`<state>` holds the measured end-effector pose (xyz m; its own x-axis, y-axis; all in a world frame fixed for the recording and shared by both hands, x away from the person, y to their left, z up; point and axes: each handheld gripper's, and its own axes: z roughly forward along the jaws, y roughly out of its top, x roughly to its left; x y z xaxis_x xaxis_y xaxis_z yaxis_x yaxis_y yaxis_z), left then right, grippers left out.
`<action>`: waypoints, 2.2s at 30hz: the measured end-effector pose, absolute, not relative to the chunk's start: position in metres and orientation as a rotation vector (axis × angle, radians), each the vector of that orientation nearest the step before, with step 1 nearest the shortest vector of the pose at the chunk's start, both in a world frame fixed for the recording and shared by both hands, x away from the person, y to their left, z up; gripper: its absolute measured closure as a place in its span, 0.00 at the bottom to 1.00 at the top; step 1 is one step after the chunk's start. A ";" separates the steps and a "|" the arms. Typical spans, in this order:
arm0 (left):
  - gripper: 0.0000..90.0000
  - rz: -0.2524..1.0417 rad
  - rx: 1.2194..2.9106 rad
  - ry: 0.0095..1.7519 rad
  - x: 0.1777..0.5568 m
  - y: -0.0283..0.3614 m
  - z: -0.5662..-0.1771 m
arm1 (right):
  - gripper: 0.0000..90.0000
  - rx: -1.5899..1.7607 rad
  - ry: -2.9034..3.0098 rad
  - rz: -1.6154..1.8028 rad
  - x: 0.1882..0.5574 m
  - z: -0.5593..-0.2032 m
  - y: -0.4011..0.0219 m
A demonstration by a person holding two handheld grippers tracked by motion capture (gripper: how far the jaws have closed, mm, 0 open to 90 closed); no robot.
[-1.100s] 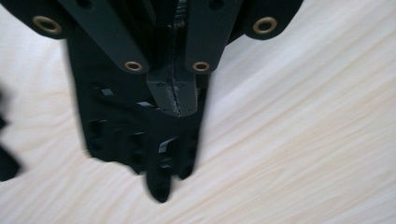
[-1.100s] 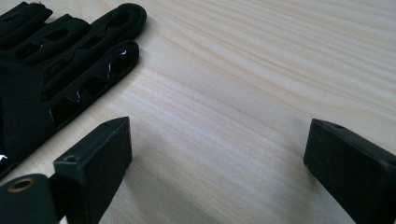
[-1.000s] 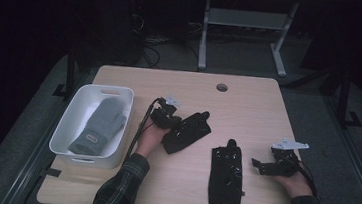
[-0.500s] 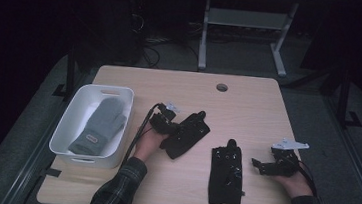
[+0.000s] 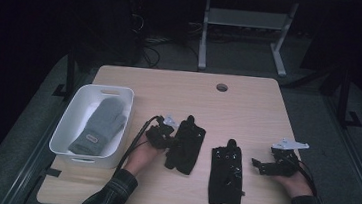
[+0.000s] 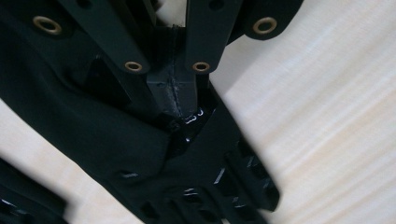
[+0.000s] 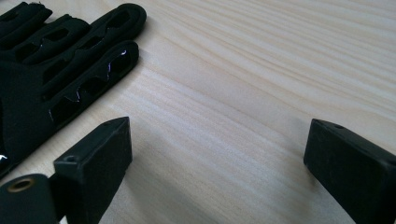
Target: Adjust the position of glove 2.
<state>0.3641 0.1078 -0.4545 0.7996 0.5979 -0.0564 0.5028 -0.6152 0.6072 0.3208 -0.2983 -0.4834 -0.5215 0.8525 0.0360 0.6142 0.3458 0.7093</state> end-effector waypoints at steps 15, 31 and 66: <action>0.99 0.157 2.419 0.687 0.337 0.114 -0.452 | 0.07 1.275 2.283 0.975 0.322 -0.484 -0.299; 0.55 0.211 2.293 0.813 0.337 0.133 -0.443 | 0.95 1.123 2.514 1.138 0.281 -0.462 -0.278; 0.41 0.205 2.289 0.823 0.340 0.133 -0.450 | 1.00 1.027 2.574 1.076 0.321 -0.468 -0.204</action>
